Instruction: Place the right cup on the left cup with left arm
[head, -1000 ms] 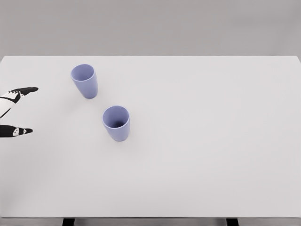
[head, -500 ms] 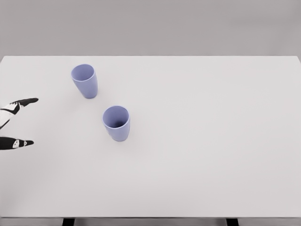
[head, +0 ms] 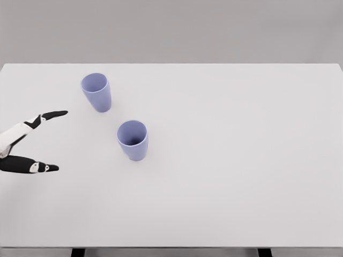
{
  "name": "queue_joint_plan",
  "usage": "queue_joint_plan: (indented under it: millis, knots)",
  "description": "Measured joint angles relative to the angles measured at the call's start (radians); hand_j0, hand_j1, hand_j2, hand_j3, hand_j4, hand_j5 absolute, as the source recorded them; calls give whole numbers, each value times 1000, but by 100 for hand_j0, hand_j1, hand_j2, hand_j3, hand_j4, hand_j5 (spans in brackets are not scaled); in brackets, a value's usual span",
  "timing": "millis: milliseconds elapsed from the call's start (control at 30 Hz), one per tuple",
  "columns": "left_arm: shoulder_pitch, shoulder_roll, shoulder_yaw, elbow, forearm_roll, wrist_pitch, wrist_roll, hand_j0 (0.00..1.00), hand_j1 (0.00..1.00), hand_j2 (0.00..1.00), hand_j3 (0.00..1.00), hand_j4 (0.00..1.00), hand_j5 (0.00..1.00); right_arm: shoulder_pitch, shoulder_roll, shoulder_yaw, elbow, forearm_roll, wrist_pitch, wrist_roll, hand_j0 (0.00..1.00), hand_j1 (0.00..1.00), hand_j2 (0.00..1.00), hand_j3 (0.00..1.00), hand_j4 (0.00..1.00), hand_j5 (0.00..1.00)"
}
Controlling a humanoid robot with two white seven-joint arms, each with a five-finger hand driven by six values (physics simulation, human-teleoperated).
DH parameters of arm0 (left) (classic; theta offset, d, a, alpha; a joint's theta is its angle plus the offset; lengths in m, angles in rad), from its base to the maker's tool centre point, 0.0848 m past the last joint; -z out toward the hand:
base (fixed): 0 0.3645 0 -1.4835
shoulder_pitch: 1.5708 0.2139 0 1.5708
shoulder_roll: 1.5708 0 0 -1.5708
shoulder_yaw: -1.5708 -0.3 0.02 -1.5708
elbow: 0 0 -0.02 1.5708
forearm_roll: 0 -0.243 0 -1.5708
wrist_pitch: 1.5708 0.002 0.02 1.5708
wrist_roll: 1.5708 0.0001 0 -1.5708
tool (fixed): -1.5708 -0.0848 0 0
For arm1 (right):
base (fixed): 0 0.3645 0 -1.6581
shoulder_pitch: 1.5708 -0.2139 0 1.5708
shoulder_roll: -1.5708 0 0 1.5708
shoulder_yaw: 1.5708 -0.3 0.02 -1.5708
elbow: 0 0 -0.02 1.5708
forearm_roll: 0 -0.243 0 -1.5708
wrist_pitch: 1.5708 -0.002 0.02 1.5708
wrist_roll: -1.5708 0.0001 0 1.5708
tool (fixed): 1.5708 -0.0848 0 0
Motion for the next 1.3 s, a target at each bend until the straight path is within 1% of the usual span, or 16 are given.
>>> queue_joint_plan:
  millis: [67,200,300,400,667,700,733,800,833,933,1300]
  knots:
    - [0,-1,-5,-23,29,0,-12,100,100,100,100,100,100,0,0,0,0,0,0,0,100,100,100,100,100,100]
    - [0,-8,-23,-51,82,0,-66,100,100,100,100,100,100,0,0,0,0,0,0,0,100,100,100,100,100,100]
    - [-2,-12,-57,-58,104,0,-80,100,100,100,100,100,100,0,0,0,0,0,0,0,100,100,100,100,100,100]
    - [-5,-24,-72,-63,123,6,-86,100,100,100,100,100,100,0,0,0,0,0,0,0,100,100,100,100,100,100]
    - [-17,-78,-82,-67,190,163,-88,100,100,100,100,100,100,0,0,0,0,0,0,0,100,100,100,100,100,100]
    - [-35,-93,-82,-66,197,201,-89,100,100,100,100,100,100,0,0,0,0,0,0,0,100,100,100,100,100,100]
    - [-35,-104,-83,-66,201,229,-89,100,100,100,100,100,100,0,0,0,0,0,0,0,100,100,100,100,100,100]
    - [-60,-136,-85,-66,206,289,-89,100,100,100,100,100,100,0,0,0,0,0,0,0,100,100,100,100,100,100]
    - [-61,-153,-86,-66,208,313,-89,100,100,100,100,100,100,0,0,0,0,0,0,0,100,100,100,100,100,100]
    - [-72,-193,-87,-65,209,356,-90,100,100,100,100,100,100,0,0,0,0,0,0,0,100,100,100,100,100,100]
    - [-91,-304,-90,-62,202,381,-90,100,100,100,100,100,100,0,0,0,0,0,0,0,100,100,100,100,100,100]
